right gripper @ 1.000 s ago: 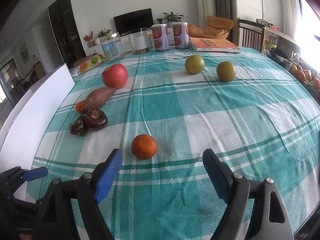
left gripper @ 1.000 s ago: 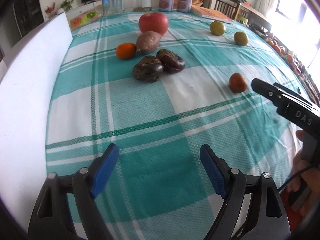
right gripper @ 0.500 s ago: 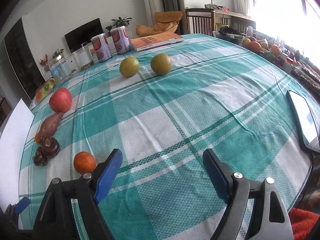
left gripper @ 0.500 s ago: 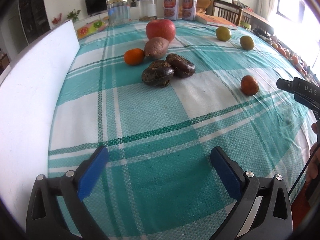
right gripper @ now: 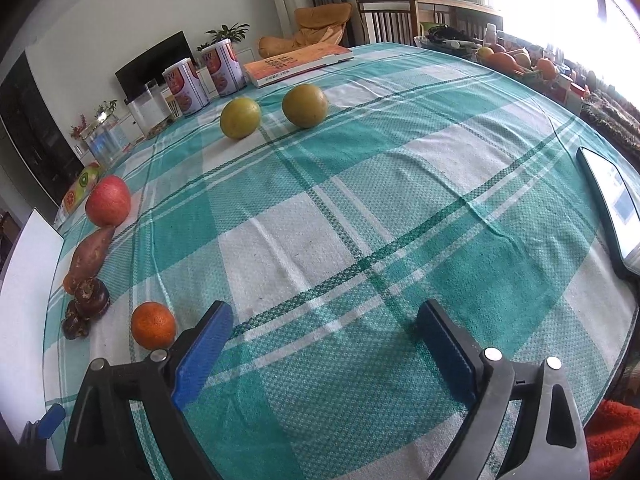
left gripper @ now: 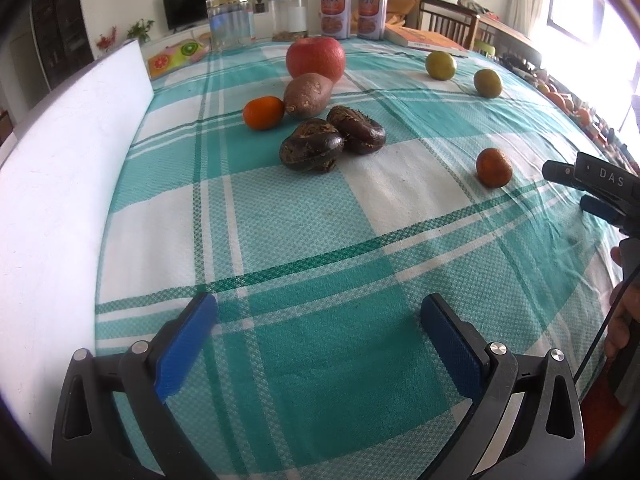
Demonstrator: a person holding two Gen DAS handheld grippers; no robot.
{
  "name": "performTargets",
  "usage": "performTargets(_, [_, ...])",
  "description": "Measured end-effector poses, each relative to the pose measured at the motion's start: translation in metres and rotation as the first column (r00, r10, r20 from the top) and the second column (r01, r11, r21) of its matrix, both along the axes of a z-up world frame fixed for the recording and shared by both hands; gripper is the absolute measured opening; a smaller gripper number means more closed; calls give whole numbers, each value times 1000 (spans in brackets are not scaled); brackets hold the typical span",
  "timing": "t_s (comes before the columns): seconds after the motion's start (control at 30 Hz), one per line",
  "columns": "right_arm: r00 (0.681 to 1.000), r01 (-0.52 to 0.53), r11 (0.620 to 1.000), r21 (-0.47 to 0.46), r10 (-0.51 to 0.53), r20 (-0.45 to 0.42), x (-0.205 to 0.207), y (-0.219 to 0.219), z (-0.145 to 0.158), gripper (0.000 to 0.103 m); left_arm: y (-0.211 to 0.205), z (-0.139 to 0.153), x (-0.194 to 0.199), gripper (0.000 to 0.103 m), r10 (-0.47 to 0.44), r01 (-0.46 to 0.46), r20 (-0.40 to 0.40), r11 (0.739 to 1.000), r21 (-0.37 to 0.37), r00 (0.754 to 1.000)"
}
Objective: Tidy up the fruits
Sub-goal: 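Grasp the second dark brown round fruit with the left tool, then grasp the yellow round fruit with the right tool while the left tool holds the dark fruit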
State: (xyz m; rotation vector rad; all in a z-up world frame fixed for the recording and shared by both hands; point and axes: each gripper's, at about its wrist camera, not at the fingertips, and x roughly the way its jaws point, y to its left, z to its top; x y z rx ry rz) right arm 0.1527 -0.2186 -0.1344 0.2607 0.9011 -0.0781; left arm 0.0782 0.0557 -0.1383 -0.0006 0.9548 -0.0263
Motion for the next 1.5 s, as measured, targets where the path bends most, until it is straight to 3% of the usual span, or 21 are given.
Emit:
performTargets(0.13, [1000, 0, 1000, 16, 0, 3, 0, -1, 0, 97, 8, 3, 8, 102, 4, -4, -17, 999, -33, 1000])
performTargets(0.27, [1000, -5, 1000, 15, 5, 0, 1, 1, -1, 100, 20, 9, 37, 101, 63, -67, -29, 987, -146, 998])
performTargets(0.33, [1000, -5, 1000, 17, 5, 1, 1, 0, -1, 101, 15, 8, 56, 101, 64, -66, -24, 989, -129, 998])
performTargets(0.47, [1000, -2, 999, 36, 2, 5, 0, -2, -1, 101, 8, 4, 80, 100, 69, -69, 14, 997, -23, 997])
performTargets(0.63, [1000, 1, 999, 43, -1, 9, 0, -3, -1, 101, 8, 12, 84, 96, 46, -44, 94, 999, -20, 994])
performTargets(0.7, [1000, -1, 999, 36, 1, 7, 1, -1, -1, 102, 3, 13, 84, 62, -3, 4, 108, 1000, -6, 994])
performTargets(0.77, [1000, -2, 999, 33, 2, 6, 1, -2, -1, 102, -1, 9, 85, 45, -33, 32, 85, 999, 19, 996])
performTargets(0.8, [1000, -2, 999, 36, 2, 7, 0, -2, -1, 102, -1, 7, 84, 44, -34, 32, 82, 999, 28, 996])
performTargets(1.0, [1000, 0, 999, 44, 0, 11, 0, -2, -1, 102, 8, 15, 57, 43, -42, 43, 37, 999, -24, 998])
performTargets(1.2, [1000, 0, 999, 37, 0, 8, 1, -2, -2, 102, 8, 18, 32, 45, -59, 60, 32, 998, -16, 998])
performTargets(1.23, [1000, 0, 999, 36, 0, 8, 1, -2, -2, 102, 7, 17, 31, 47, -57, 57, 40, 998, -3, 998])
performTargets(1.3, [1000, -1, 999, 36, 1, 8, 1, -2, -1, 102, 5, 12, 32, 74, -49, 49, 39, 999, 14, 998])
performTargets(1.5, [1000, -1, 1000, 31, 1, 6, 1, -1, -2, 102, 9, 1, 35, 88, -5, 3, 48, 999, 34, 999])
